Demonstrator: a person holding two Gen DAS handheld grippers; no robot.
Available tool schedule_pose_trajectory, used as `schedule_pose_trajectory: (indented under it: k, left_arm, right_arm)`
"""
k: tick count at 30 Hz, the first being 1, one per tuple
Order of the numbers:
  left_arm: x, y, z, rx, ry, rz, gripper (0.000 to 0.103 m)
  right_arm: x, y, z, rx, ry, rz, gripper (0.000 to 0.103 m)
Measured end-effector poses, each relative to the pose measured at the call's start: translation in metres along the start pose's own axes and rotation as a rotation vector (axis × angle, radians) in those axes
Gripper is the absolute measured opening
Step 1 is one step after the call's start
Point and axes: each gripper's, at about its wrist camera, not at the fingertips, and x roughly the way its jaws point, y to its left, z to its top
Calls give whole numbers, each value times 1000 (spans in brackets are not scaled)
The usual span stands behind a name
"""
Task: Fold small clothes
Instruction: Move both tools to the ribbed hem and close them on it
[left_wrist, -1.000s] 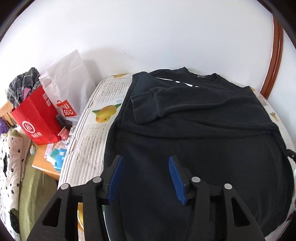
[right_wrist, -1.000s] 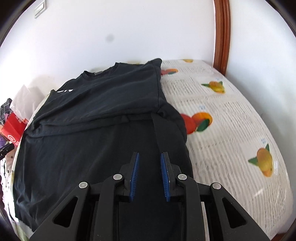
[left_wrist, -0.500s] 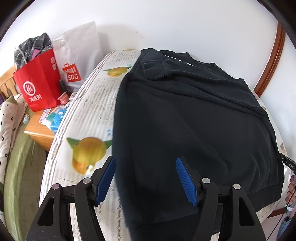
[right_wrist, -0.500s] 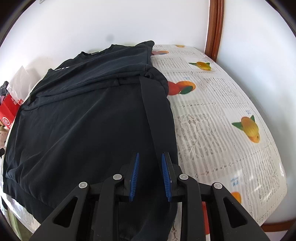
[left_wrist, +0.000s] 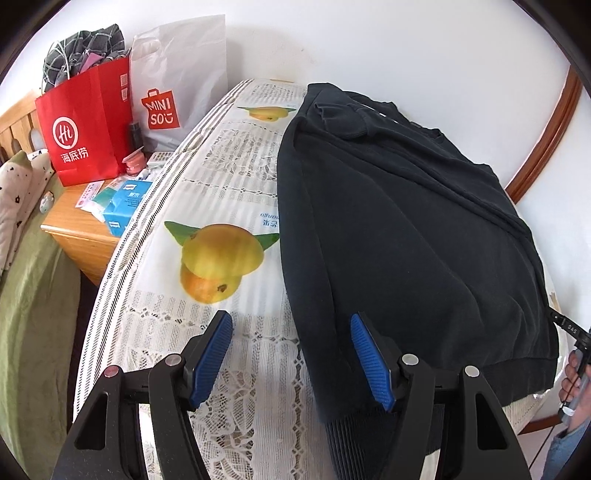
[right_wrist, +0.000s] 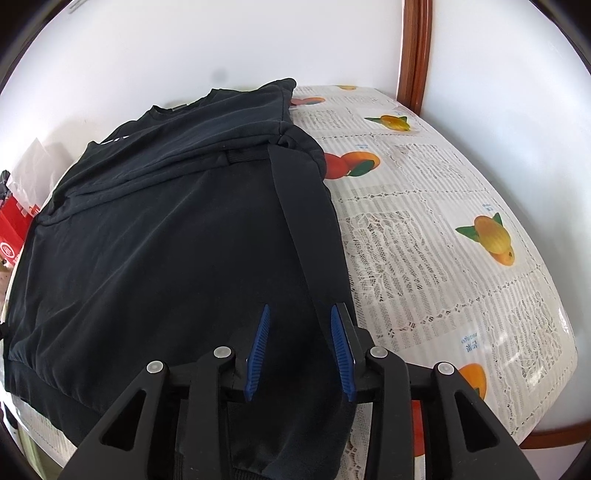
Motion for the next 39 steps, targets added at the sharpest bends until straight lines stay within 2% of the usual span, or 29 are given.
schedule_pose_trajectory:
  k: [4, 6, 8, 9, 12, 14, 16, 18, 20, 21, 25, 28, 31, 35, 39]
  left_arm:
    - [1, -4, -4, 14, 12, -42, 63]
    - [4, -10, -5, 28, 6, -16, 60]
    - [5, -15, -4, 42, 5, 3, 49]
    - [7, -20, -4, 52, 6, 12, 47]
    - [11, -32, -2, 103, 4, 87, 37]
    - [14, -36, 1, 102, 1, 86, 20]
    - [16, -35, 5, 61, 14, 53, 11]
    - [17, -33, 7, 26, 31, 32, 10]
    - [17, -33, 6, 21, 40, 29, 9]
    - [16, -32, 5, 18, 46, 27, 9]
    - [10, -36, -7, 20, 98, -25, 9]
    - [5, -44, -18, 54, 109, -33, 11]
    - [-1, -48, -28, 65, 99, -22, 13]
    - [-9, -51, -40, 81, 85, -49, 24]
    - [-10, -60, -42, 129, 104, -69, 34]
  right_arm:
    - [-1, -7, 0, 7, -27, -46, 35]
    - [-2, -15, -2, 51, -47, -73, 35]
    - [2, -26, -5, 101, -22, -26, 35]
    - [5, -30, -7, 113, -9, 0, 35]
    - [2, -33, -13, 107, -37, 15, 35]
    - [1, -31, -17, 93, -44, 35, 35]
    - [0, -29, -19, 81, -45, 68, 35]
    - [-1, -26, -22, 68, -48, 92, 31]
    - [-2, -19, -23, 28, -54, 78, 8]
    - [-3, -18, -24, 6, -64, 67, 7]
    - [-1, -30, -21, 13, -85, 27, 7]
    - [2, -53, -16, 128, -73, 65, 8]
    - [0, -58, -18, 144, -51, 99, 11]
    - [-7, -56, -28, 96, -35, 142, 17]
    - [-7, -51, -32, 58, -39, 199, 23]
